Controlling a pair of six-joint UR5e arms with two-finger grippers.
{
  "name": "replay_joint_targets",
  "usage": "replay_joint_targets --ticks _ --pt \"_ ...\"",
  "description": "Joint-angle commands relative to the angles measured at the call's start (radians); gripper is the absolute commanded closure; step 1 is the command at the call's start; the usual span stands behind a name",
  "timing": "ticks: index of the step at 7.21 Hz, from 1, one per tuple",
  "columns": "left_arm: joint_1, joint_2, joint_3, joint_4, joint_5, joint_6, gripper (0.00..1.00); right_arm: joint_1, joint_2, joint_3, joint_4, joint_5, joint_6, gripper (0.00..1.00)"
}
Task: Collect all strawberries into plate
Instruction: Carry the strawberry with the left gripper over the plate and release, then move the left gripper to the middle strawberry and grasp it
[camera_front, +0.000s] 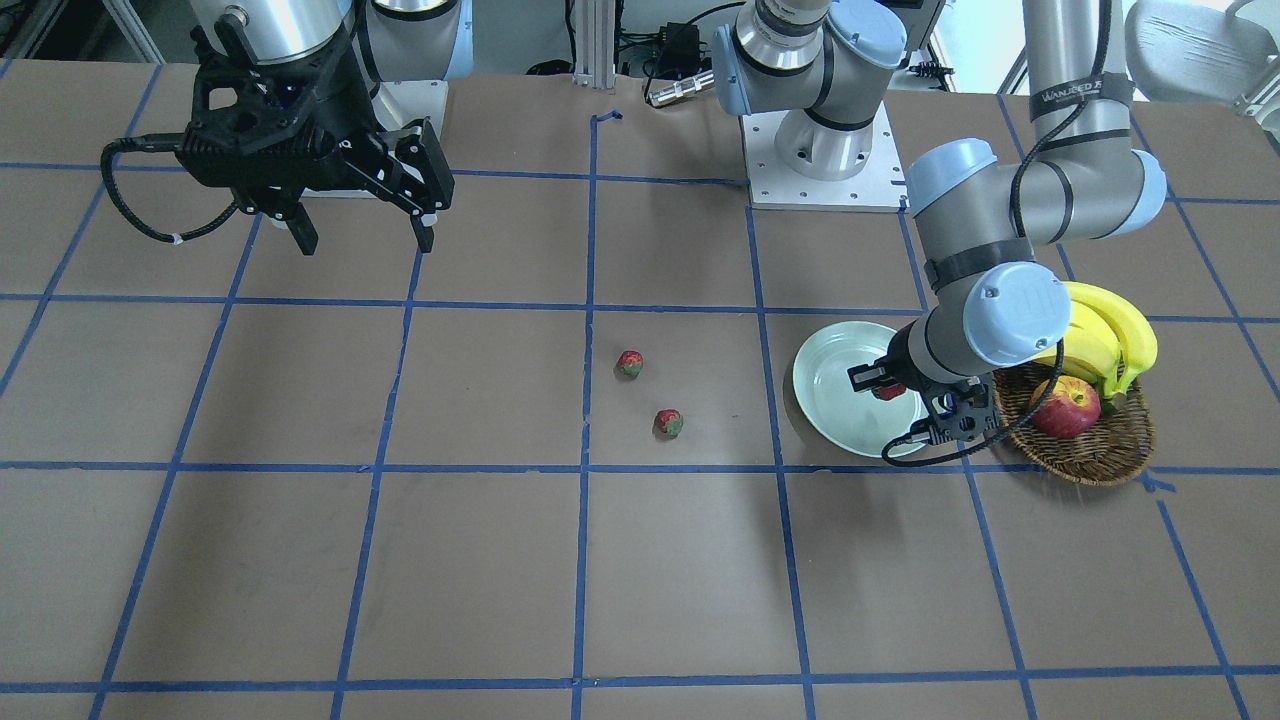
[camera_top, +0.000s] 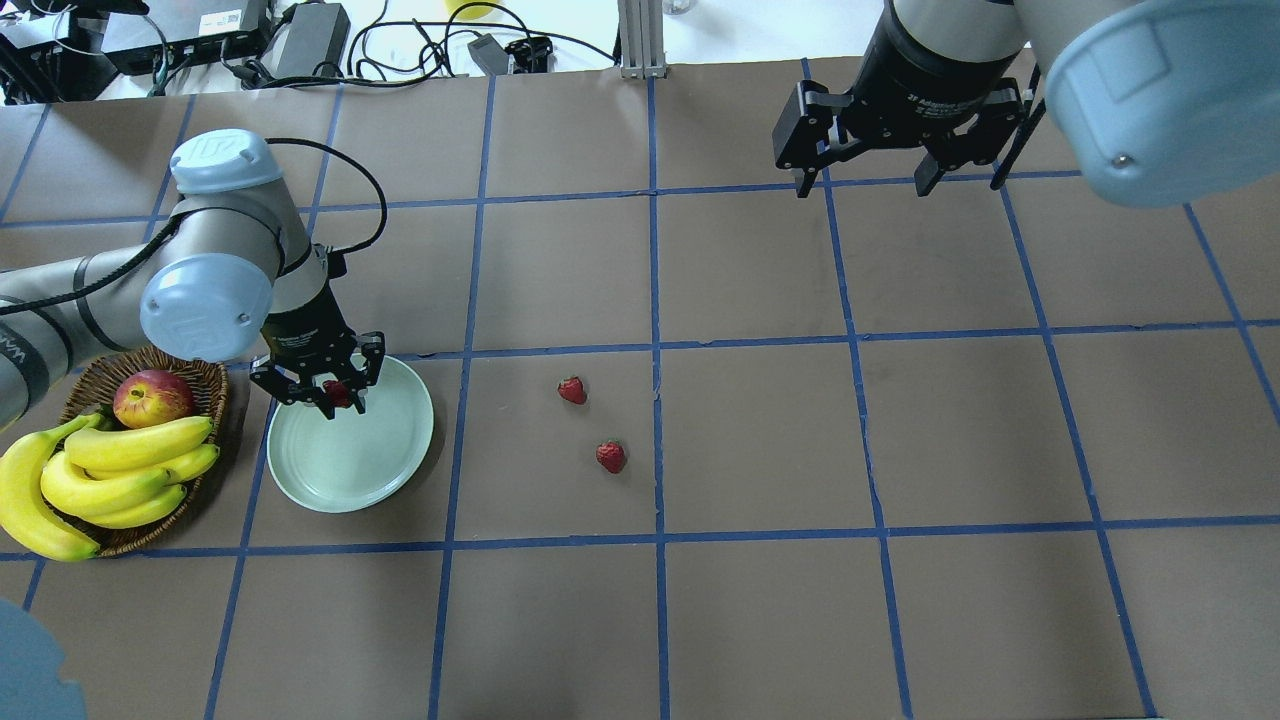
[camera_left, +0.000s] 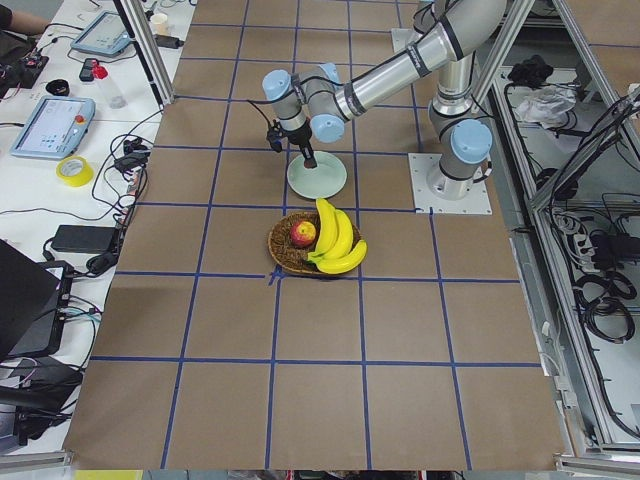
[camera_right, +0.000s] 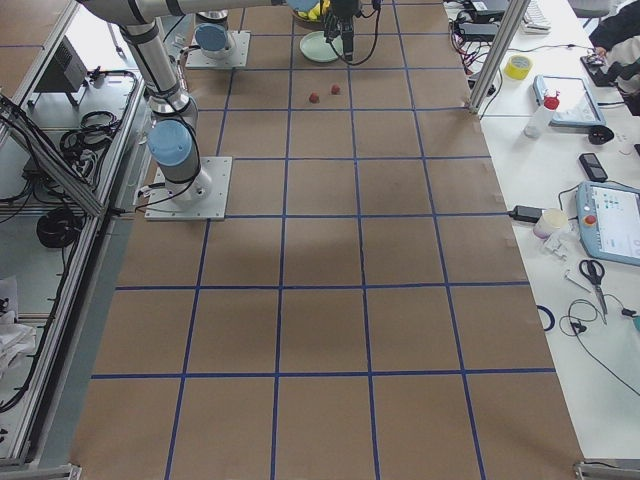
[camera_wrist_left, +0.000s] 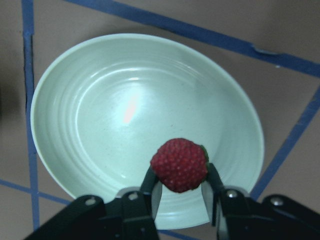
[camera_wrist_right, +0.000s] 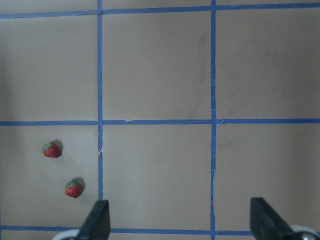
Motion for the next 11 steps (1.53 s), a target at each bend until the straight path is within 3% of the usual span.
replay_joint_targets --ticks 1,2,4,6,7,8,9,11 --pt "0.025 -0.002 0.009 0.010 -0.009 0.072 0.00 0.000 0.000 0.000 0.000 -0.001 0.000 0.00" --pt "0.017 -0.005 0.036 0.013 -0.029 0.065 0.00 0.000 0.000 0.000 0.000 0.001 0.001 0.00" --pt "-0.028 -0.017 0.115 0.014 -0.232 -0.079 0.00 0.000 0.000 0.000 0.000 -0.001 0.000 0.00" --pt "-0.154 -0.039 0.107 0.136 -0.242 -0.257 0.00 0.000 0.000 0.000 0.000 -0.001 0.000 0.00" --pt "-0.188 -0.053 0.107 0.146 -0.294 -0.412 0.00 0.000 0.000 0.000 0.000 -0.001 0.000 0.00" --pt "-0.196 -0.074 0.104 0.160 -0.402 -0.454 0.00 0.000 0.001 0.000 0.000 -0.001 0.000 0.00" --pt "-0.205 -0.103 0.103 0.197 -0.449 -0.500 0.00 0.000 0.000 -0.002 0.000 -0.001 0.000 0.00" --pt "-0.257 -0.164 0.090 0.249 -0.446 -0.574 0.00 0.000 0.000 0.000 0.000 -0.001 0.000 0.00"
